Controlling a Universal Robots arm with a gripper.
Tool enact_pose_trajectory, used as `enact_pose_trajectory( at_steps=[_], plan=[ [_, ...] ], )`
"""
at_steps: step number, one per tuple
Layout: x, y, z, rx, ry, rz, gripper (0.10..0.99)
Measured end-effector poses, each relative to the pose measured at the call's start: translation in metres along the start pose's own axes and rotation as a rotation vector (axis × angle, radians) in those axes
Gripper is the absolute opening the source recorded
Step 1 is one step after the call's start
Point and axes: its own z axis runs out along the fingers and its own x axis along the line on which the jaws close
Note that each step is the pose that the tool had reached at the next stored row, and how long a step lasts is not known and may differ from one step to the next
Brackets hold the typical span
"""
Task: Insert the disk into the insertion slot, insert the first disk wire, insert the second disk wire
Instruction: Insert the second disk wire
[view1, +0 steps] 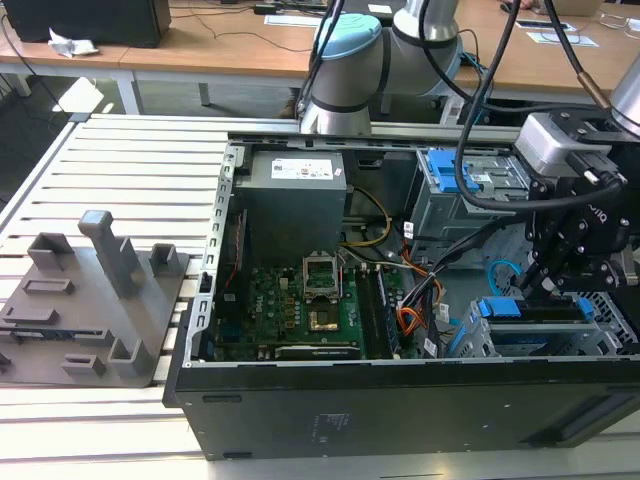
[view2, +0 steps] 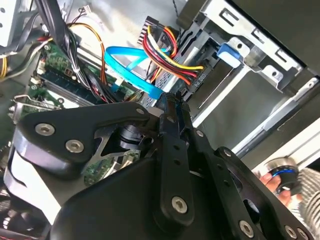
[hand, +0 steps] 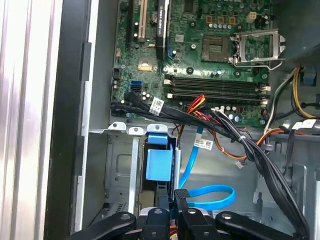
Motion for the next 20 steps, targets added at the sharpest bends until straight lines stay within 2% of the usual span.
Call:
enact_pose_trajectory(
  at_steps=[3,8,13,15,20],
  plan=[
    [0.0001,-0.0017,0.0006,-0.001,0.0018,0.021,0.165],
    [0.0006,-0.0116,0.0013,-0.002,0.0010,0.040,0.165],
    [0.0020,-0.0094,0.0016,-0.002,0.0003,0.041,0.165],
    [0.0020,-0.0057,0.0012,-0.001,-0.0018,0.041,0.165],
    [0.0021,-0.0058,0.0006,-0.001,-0.0082,0.040,0.165]
  ],
)
